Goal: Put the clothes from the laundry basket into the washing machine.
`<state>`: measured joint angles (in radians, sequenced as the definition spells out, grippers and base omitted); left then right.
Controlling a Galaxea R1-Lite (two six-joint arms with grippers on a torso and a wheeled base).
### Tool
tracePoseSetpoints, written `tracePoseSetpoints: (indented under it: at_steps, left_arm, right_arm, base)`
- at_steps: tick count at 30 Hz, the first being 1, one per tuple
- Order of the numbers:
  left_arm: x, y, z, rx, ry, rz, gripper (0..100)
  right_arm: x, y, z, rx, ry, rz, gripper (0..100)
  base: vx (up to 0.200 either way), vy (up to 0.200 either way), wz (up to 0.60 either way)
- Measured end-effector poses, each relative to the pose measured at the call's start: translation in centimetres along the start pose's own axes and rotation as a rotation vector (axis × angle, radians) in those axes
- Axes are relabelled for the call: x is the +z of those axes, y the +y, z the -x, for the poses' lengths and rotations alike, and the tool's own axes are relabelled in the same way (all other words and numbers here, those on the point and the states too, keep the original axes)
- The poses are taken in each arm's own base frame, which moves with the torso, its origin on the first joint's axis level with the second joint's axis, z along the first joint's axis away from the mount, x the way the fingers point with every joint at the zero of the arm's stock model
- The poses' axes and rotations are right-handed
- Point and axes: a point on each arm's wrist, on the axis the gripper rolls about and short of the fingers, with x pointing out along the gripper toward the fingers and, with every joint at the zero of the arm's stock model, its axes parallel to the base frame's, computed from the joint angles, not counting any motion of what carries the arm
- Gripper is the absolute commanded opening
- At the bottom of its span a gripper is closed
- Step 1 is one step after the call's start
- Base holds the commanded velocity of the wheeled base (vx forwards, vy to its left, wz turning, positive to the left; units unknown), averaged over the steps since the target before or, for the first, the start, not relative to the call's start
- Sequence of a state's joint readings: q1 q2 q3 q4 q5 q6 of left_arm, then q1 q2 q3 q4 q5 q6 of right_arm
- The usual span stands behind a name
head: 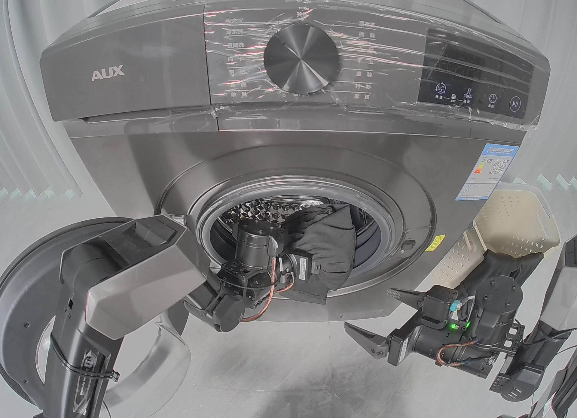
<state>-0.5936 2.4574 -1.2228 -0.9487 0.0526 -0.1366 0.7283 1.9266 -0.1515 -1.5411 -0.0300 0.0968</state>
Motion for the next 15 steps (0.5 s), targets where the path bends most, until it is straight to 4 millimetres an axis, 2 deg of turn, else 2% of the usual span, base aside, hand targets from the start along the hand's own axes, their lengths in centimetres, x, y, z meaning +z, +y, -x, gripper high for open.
tracePoseSetpoints:
  at_steps: [7, 8, 15]
  left_arm:
    - [-0.3, 0.1, -1.2, 0.010, -0.023, 0.008, 100]
    - [0.1, 0.1, -1.6, 0.014, -0.042, 0.014, 0]
    - [2.8, 1.5, -3.6, 0.088, -0.181, 0.070, 0]
  right_arm:
    - [0.0, 0.0, 0.0, 0.005, 0.000, 0.000, 100]
    - [0.0, 0.0, 0.0, 0.005, 0.000, 0.000, 100]
    - [0.0, 0.0, 0.0, 0.005, 0.002, 0.000, 100]
  base:
    - [0.000, 0.000, 0.00]
    - [0.000, 0.000, 0.00]
    - [0.000, 0.000, 0.00]
